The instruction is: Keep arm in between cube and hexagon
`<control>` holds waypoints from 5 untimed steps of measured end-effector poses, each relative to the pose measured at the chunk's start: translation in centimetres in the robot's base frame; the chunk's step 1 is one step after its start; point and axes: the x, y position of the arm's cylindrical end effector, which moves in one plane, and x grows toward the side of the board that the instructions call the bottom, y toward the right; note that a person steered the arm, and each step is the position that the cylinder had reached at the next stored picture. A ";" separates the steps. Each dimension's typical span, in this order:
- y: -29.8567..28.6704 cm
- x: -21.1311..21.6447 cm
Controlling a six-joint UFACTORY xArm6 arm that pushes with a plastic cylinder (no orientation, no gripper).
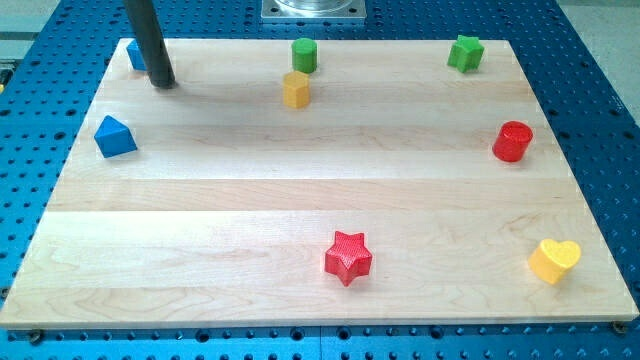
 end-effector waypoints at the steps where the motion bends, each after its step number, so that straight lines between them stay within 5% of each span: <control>1: 0.0 0.0; 5: 1.8 -0.7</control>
